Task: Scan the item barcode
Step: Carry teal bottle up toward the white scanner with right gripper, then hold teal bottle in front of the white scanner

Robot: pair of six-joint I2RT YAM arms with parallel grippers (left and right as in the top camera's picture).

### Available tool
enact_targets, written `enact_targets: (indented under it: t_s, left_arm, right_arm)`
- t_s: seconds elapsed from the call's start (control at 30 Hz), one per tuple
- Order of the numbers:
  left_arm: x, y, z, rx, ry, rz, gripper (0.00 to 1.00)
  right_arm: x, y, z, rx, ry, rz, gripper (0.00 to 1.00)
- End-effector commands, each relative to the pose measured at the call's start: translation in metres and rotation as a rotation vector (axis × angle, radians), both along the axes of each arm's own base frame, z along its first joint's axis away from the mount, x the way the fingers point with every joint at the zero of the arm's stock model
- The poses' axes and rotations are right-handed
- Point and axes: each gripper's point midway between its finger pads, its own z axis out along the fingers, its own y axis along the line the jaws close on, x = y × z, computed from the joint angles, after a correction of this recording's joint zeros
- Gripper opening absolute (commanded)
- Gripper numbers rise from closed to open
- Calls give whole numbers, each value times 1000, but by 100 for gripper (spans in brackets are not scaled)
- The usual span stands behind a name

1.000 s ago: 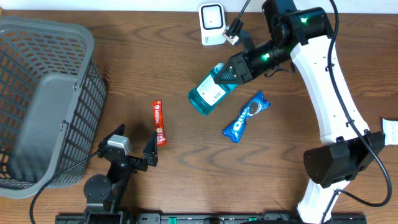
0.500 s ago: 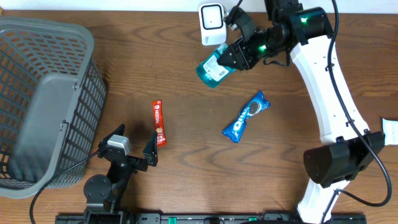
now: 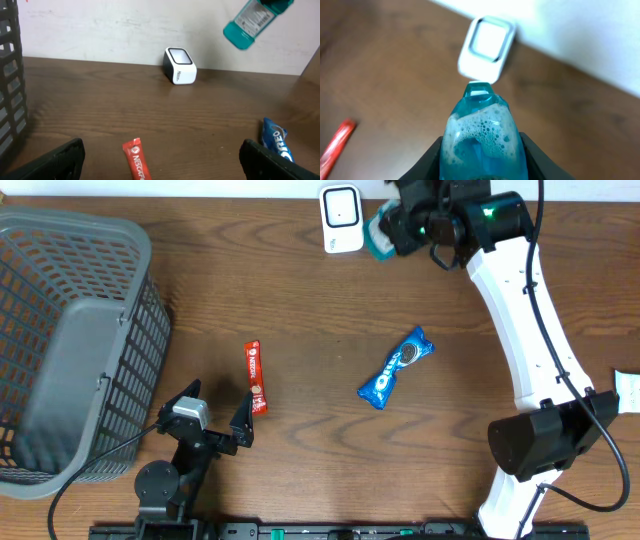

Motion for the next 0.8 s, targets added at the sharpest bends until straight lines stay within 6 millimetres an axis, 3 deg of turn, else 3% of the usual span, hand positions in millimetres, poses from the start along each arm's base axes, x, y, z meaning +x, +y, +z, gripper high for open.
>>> enact_targets:
  t_s: [0.0, 0.13, 0.33, 0.57, 0.77]
  left_arm:
    - [-1, 0, -15, -6, 47, 1, 99]
    - [-1, 0, -15, -6, 47, 1, 98]
    - [0, 0, -15, -6, 47, 1, 98]
    - [0, 0, -15, -6, 47, 1, 98]
    - [0, 0, -15, -6, 47, 1, 98]
  right_arm:
    - [26, -26, 20, -45, -113, -158, 20]
    - [58, -31, 15, -69, -197, -220, 21]
    - [95, -15, 20, -33, -338, -213, 17]
    - [116, 15, 13, -78, -449, -162, 20]
    - [128, 34, -8, -242, -521, -158, 21]
